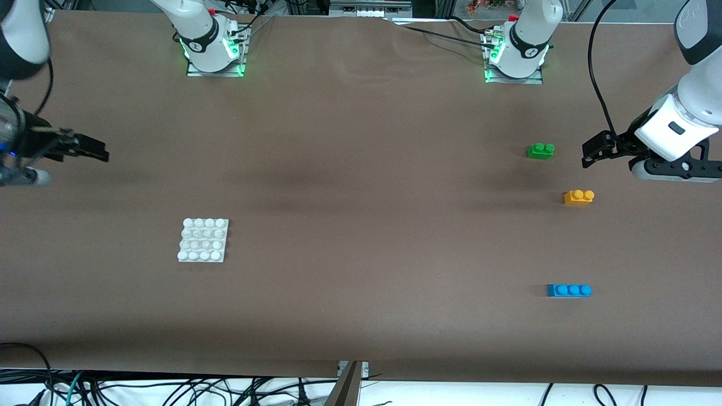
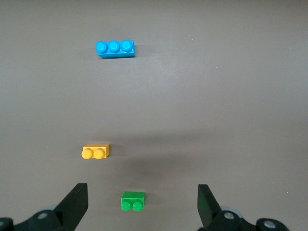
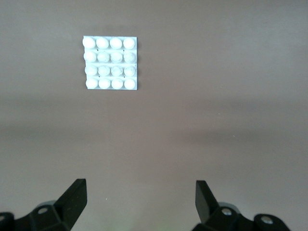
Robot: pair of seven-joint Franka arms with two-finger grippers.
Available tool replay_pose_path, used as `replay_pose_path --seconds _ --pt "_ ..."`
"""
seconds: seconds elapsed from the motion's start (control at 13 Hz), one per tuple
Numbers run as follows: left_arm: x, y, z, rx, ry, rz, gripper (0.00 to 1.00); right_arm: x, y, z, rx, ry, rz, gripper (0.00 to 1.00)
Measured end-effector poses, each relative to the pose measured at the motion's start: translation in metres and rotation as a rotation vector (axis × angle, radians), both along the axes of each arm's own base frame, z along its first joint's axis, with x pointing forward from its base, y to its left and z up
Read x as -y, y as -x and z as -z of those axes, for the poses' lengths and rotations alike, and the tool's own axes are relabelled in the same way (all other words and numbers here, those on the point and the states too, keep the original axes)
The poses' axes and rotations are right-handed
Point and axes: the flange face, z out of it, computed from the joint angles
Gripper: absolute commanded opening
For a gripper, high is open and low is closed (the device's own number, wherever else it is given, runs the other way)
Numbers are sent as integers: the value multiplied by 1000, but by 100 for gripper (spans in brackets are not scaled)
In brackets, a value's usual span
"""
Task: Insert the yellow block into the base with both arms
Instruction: 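Move the right gripper down onto the white base plate edge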
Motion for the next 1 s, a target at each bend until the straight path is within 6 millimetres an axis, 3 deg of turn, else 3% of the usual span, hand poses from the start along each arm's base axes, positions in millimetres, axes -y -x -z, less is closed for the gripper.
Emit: replay_pose_path --seconds 0.31,0.54,0.69,0.84,1.0 --pt "0 0 0 0 0 0 100 -20 -43 93 19 15 -36 100" --pt "0 0 0 0 0 0 100 -29 -64 158 62 20 -52 100" --pt "0 0 0 0 0 0 100 -32 -67 204 138 14 -51 100" --pt "0 0 0 -1 0 0 100 -35 -57 244 174 13 -58 100" --pt "0 0 0 -2 0 0 100 -41 -53 269 187 8 -63 100"
